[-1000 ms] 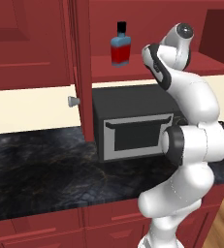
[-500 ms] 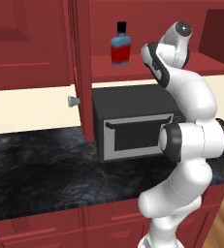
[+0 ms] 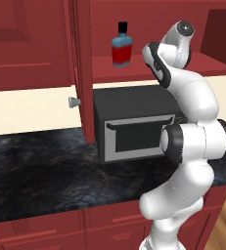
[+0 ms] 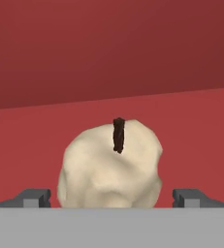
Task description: Get the candle and the liquor from the cabinet and move them to the dining counter.
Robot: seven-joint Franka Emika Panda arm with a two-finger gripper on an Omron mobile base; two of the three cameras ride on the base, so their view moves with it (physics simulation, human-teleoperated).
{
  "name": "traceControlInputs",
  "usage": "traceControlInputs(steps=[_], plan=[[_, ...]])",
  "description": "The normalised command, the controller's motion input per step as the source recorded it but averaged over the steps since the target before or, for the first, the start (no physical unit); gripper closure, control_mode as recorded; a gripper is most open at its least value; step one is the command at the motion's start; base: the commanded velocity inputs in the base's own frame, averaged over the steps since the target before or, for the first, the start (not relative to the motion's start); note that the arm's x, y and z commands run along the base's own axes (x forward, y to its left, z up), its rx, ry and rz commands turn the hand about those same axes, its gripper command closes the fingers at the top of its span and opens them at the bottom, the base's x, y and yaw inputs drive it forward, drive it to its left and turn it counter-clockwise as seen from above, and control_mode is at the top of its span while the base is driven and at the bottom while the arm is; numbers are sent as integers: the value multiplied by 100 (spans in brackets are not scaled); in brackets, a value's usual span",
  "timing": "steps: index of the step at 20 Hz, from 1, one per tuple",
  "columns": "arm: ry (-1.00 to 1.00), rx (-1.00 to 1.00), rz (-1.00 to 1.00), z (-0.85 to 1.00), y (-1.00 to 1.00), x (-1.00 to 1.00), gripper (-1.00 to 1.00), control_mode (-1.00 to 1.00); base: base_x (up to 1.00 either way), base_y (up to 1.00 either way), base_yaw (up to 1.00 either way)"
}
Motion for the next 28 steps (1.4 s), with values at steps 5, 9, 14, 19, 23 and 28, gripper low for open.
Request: traceControlInputs(steps=[5, 9, 14, 19, 23, 28], plan=[[0, 0, 0, 0, 0, 0, 100, -100, 0, 0, 0], [0, 0, 0, 0, 0, 0, 100, -100, 0, 0, 0], [0, 0, 0, 0, 1, -16, 100, -100, 0, 0, 0], [0, 0, 0, 0, 12, -97, 100, -100, 0, 0, 0], [0, 0, 0, 0, 18, -100, 100, -100, 0, 0, 0], [0, 0, 0, 0, 22, -100, 100, -100, 0, 0, 0]])
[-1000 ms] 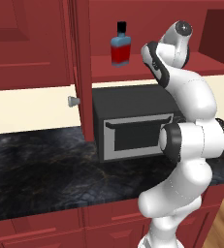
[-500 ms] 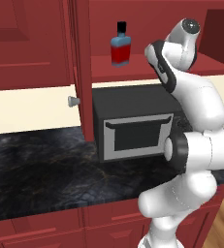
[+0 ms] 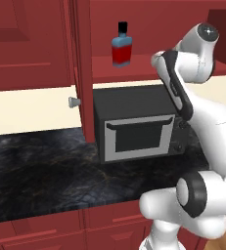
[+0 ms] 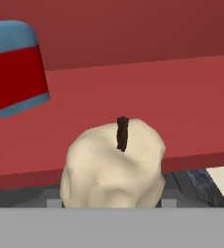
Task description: Get the candle and the liquor from the cabinet and move them to the dining counter.
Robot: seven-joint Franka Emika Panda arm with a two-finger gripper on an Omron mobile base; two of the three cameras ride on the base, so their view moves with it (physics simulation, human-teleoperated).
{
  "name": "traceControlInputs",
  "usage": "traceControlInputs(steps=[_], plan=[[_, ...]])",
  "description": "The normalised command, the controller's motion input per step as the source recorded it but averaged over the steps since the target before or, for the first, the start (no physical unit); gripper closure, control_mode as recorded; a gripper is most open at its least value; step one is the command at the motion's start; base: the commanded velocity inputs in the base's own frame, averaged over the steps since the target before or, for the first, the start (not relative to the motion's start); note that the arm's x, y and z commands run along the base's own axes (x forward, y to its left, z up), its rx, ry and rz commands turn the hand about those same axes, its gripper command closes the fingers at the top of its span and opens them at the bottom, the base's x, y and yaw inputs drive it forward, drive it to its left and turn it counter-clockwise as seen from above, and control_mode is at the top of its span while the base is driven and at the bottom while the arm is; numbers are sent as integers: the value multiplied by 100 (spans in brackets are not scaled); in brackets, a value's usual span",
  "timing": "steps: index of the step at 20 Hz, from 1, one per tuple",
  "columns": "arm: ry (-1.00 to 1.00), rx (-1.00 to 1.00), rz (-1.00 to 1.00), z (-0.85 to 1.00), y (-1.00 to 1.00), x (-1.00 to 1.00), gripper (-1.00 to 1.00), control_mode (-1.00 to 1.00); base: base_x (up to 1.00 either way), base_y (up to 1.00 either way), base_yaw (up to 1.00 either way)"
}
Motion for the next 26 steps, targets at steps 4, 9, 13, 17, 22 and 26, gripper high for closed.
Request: traceControlInputs(steps=[4, 9, 13, 17, 22, 26], plan=[[0, 0, 0, 0, 23, -100, 100, -100, 0, 0, 0], [1, 0, 0, 0, 17, -89, 100, -100, 0, 0, 0], [1, 0, 0, -4, 0, -72, 100, -100, 0, 0, 0], [-1, 0, 0, -7, 0, -63, 100, -100, 0, 0, 0], [3, 0, 0, -1, 4, -20, 100, -100, 0, 0, 0], [9, 0, 0, -1, 10, -13, 100, -100, 0, 0, 0]])
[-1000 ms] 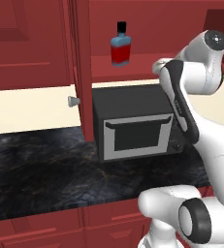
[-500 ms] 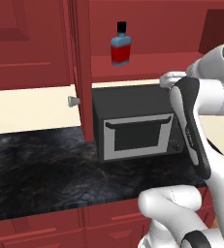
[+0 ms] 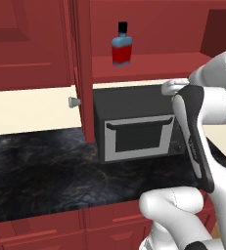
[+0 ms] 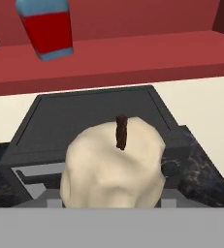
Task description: Get the candle and the liquor from the cabinet and move them to the dining counter.
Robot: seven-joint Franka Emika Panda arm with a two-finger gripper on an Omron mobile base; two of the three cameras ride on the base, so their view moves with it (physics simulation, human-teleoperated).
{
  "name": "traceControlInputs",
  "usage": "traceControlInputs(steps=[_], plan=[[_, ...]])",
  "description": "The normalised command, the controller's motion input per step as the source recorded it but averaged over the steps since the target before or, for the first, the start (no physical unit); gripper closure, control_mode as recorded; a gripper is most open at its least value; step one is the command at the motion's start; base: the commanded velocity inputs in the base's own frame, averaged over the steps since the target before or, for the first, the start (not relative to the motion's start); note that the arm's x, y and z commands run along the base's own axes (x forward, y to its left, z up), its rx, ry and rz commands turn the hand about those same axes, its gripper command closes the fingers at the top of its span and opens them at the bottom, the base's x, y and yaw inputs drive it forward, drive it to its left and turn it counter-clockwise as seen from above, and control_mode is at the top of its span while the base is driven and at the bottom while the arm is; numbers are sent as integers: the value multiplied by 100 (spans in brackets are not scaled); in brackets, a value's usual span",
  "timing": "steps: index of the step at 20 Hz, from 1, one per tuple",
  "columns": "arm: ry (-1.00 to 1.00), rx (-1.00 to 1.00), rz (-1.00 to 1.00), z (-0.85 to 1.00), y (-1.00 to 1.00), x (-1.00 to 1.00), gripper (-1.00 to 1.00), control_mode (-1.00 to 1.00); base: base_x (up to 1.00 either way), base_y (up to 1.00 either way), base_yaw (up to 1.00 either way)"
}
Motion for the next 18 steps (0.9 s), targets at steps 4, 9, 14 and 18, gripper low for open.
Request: traceControlInputs(steps=[4, 9, 14, 18], plan=[[4, 0, 0, -3, 0, -11, 100, -100, 0, 0, 0], [3, 0, 0, 0, 0, 0, 100, -100, 0, 0, 0], [0, 0, 0, 0, 0, -3, 100, -100, 0, 0, 0], [0, 0, 0, 0, 0, -6, 100, -100, 0, 0, 0]])
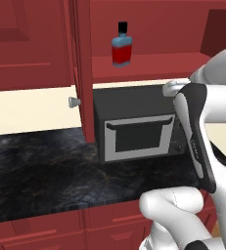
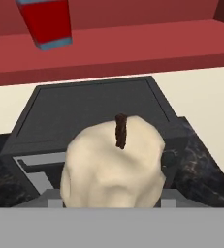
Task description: Get the candle and the liquor from the cabinet and move them to the dining counter.
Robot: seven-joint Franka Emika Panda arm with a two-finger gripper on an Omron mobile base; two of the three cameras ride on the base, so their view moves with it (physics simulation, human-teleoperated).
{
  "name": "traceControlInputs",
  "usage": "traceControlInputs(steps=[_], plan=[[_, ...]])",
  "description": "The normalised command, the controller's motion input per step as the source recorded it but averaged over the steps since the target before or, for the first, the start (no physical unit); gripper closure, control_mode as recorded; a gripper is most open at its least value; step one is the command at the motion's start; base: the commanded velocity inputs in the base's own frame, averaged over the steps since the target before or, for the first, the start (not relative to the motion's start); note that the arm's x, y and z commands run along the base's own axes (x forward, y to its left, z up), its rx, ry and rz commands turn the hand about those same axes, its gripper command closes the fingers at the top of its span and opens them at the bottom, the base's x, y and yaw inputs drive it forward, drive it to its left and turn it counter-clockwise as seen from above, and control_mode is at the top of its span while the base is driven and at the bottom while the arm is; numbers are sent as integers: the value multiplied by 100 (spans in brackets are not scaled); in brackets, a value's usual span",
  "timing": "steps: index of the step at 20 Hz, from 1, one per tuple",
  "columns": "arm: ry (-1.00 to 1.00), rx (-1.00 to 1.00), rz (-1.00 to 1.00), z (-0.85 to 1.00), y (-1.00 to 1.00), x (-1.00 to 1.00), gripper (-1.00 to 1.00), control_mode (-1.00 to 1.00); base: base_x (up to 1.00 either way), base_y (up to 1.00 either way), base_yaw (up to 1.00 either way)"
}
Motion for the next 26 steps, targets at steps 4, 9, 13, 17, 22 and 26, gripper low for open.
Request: traceControlInputs(steps=[4, 9, 13, 17, 22, 26], plan=[[0, 0, 0, 0, 0, 0, 100, 100, -23, 0, 0], [0, 0, 0, 0, 0, 0, 100, 100, -85, 0, 2], [0, 0, 0, 0, 0, 0, 100, 100, -75, 3, 34], [0, 0, 0, 0, 0, 0, 100, 100, -8, 10, 98], [0, 0, 0, 0, 0, 0, 100, 100, -13, 1, 100], [0, 0, 0, 0, 0, 0, 100, 100, -15, 0, 100]])
